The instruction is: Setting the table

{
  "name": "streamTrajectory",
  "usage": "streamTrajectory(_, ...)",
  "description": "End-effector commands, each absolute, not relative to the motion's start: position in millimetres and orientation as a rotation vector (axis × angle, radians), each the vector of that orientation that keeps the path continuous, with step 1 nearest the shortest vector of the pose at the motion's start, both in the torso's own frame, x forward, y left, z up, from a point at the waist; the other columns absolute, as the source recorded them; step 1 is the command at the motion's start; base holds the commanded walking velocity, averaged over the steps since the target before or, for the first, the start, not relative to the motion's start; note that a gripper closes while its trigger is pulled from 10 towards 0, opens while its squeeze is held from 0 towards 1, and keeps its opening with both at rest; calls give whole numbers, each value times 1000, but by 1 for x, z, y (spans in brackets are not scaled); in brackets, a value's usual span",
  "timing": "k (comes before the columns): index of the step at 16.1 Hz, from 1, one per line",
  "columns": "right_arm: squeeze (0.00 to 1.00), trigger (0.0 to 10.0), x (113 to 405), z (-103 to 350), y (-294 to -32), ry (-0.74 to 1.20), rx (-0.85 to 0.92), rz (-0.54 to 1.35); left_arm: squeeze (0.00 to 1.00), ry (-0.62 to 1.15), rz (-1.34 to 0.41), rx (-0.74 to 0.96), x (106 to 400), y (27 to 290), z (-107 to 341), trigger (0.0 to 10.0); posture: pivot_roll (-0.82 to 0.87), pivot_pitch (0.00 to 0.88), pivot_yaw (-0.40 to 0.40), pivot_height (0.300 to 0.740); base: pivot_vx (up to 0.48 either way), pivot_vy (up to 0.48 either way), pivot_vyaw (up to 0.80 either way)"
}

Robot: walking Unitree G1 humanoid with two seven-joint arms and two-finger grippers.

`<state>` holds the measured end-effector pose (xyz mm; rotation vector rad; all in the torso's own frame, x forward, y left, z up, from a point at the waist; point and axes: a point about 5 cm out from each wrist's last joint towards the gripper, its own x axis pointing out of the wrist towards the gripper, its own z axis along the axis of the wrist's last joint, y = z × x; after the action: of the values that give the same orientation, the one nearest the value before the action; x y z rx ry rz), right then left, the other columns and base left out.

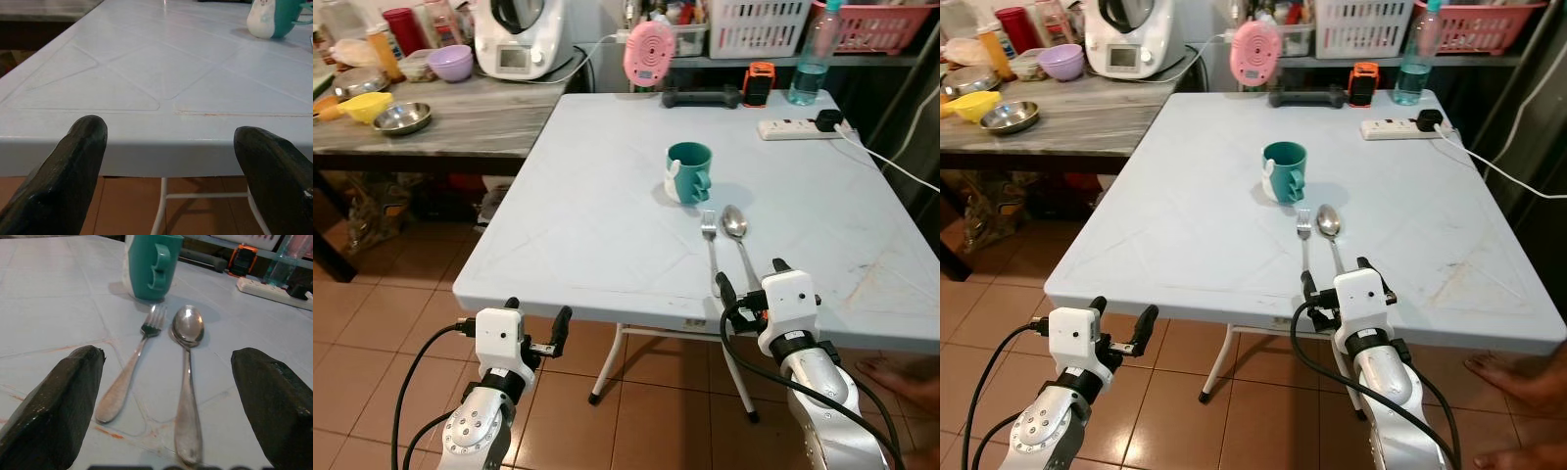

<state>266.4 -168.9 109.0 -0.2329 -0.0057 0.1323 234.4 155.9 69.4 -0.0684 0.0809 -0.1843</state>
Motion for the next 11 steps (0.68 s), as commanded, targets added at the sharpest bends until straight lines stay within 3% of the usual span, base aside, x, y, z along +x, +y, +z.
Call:
streamTrajectory(1,0,10000,267,111,-167,-21,-232,142,0,58,-195,-63,234,158,74,10000,-152,28,75,740,0,0,0)
streamTrajectory(4,0,10000,267,112,-168,-23,-235,135,0,42,-210,-70,233,156,78,10000,-154,32,73,740,200,0,0)
streamTrajectory(11,0,10000,267,113,-170,-26,-239,130,0,37,-223,-80,234,154,80,10000,-158,32,70,740,371,0,0)
